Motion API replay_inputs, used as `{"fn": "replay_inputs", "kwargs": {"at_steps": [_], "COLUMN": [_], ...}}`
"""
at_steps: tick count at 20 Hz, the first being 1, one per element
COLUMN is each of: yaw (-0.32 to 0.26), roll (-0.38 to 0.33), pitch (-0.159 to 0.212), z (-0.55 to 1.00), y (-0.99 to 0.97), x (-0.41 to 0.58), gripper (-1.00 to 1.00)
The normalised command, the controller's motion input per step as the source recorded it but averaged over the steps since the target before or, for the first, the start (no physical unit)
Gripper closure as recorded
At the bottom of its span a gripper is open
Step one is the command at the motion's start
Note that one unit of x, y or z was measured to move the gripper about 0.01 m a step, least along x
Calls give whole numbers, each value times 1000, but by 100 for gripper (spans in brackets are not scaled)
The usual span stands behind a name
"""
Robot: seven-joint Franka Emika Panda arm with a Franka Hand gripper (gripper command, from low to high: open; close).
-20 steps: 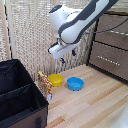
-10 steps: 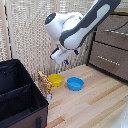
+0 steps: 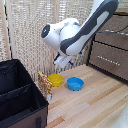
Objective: Move your gripper towards the bottom drawer handle. Grasp the handle gently with your gripper. Apply gentle outward force to slide the bottom drawer open.
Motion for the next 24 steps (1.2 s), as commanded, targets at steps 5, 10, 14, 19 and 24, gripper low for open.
{"fn": "replay_inputs", "kwargs": {"at_steps": [5,10,14,19,24], "yaw": [120,135,158,166,132], "roll": [-361,-294,-251,-218,-141], "pitch": [-19,0,0,-4,-35], "z": [-122,-214,-222,-149,55], "y": [-232,-399,-411,-457,-642], "x": [10,62,109,75,-73], "gripper": [-100,-100,-100,-100,-100]}}
